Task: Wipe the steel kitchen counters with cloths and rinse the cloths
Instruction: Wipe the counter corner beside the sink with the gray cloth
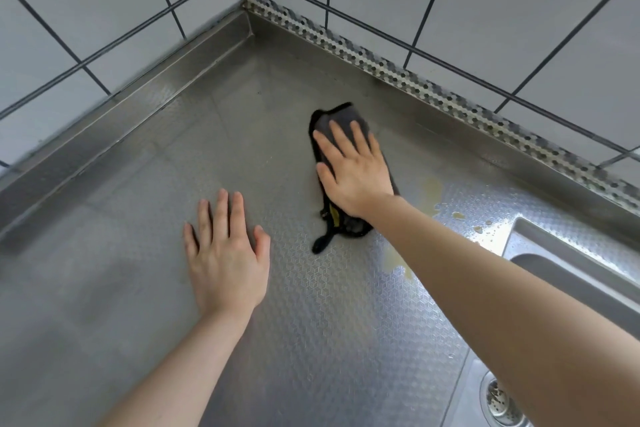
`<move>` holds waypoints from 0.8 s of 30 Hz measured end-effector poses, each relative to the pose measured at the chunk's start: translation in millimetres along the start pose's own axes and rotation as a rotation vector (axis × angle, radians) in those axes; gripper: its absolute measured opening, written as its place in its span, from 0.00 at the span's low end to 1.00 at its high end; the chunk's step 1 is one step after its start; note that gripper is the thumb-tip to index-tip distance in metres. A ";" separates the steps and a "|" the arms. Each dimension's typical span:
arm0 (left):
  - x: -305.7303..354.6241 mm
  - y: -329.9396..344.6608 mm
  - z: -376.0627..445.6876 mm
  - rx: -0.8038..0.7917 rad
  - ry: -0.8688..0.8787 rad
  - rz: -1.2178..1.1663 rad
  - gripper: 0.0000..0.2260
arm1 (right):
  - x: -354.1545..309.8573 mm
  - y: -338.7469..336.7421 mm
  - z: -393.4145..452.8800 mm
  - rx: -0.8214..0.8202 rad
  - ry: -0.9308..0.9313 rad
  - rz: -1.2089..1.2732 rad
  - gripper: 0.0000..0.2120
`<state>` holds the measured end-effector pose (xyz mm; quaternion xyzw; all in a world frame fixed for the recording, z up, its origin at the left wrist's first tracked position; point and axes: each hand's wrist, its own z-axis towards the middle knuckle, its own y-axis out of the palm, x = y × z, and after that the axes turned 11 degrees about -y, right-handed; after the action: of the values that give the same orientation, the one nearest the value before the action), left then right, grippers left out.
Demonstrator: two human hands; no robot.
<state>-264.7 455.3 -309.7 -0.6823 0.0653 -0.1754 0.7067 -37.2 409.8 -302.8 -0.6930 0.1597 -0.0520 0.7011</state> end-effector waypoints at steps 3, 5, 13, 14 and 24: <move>0.7 -0.9 0.1 0.000 -0.004 -0.006 0.27 | -10.3 3.4 -33.3 -0.009 -0.244 0.019 0.27; 0.5 -1.6 -0.7 0.004 -0.005 -0.012 0.27 | -3.5 2.0 -36.1 -0.029 -0.282 -0.001 0.26; -0.2 -0.1 1.4 0.011 -0.002 -0.021 0.27 | 40.4 -6.4 -24.5 0.009 0.465 -0.059 0.32; 0.1 -0.2 1.0 0.009 -0.002 -0.026 0.27 | 42.4 -6.8 -31.5 0.017 0.501 -0.068 0.33; -0.9 0.5 0.3 0.018 0.006 -0.047 0.27 | 31.2 1.2 -61.0 0.010 0.297 -0.060 0.35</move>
<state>-265.3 455.9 -310.3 -0.6767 0.0498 -0.1945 0.7084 -26.0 342.5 -308.0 -0.6788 0.2405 -0.1757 0.6712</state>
